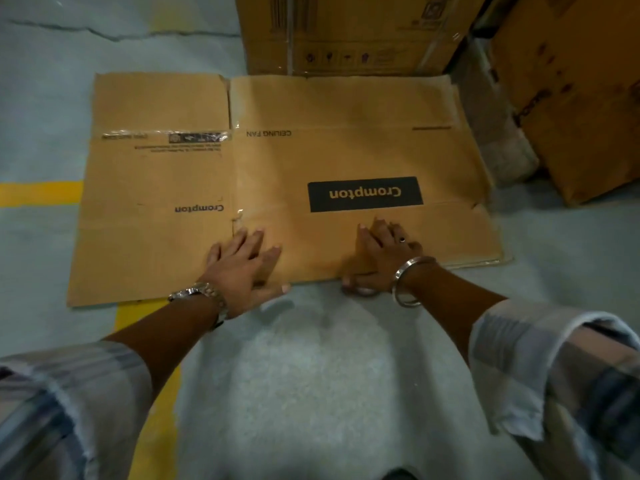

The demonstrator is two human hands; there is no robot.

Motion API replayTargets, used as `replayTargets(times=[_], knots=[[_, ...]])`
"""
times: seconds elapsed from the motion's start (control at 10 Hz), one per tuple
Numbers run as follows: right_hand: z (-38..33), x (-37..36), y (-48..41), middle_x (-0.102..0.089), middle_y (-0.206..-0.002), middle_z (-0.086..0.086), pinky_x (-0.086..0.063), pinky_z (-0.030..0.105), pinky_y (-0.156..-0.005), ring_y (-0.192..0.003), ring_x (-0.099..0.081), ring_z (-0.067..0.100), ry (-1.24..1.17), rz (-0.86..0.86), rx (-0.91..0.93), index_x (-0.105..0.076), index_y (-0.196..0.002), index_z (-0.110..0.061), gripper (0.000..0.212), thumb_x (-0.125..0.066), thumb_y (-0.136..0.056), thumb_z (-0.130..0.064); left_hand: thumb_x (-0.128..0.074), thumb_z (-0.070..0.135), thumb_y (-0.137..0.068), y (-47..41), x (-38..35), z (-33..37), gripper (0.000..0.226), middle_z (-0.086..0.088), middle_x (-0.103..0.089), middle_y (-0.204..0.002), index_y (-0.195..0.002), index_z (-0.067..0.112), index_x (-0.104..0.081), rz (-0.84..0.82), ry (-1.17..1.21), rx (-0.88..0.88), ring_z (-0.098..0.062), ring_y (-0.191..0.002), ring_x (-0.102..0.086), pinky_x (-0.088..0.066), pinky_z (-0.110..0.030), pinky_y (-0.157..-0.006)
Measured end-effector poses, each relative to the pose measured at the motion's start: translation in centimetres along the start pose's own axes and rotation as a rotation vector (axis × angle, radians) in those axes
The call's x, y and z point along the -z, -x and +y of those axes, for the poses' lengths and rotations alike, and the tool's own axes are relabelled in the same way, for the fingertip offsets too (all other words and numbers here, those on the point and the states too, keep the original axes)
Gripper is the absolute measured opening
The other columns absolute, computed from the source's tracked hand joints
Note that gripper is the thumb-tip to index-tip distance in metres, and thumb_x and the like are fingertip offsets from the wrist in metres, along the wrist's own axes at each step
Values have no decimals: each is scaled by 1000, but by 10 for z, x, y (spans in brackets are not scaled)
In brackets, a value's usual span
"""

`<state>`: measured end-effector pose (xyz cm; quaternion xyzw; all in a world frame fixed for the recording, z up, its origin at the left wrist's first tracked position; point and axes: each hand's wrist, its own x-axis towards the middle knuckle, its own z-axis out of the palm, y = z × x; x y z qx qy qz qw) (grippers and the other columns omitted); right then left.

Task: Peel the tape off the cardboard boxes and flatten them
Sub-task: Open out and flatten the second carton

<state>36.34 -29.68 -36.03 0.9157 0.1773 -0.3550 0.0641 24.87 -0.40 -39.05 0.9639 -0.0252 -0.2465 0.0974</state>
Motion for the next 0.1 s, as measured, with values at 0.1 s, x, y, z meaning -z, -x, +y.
replayTargets(times=[0.1], knots=[[-2,32,9,-5,-167,4,-23,57,-118,-152,-10,39,15,-43,48,-11,-158,-32,109,-53,-73,-85,-14,88,-79,-13,15,-6,83,7,10,-169,-154,54,-10,-111,5,-10,-24,-156,5,-12,-58,-122]])
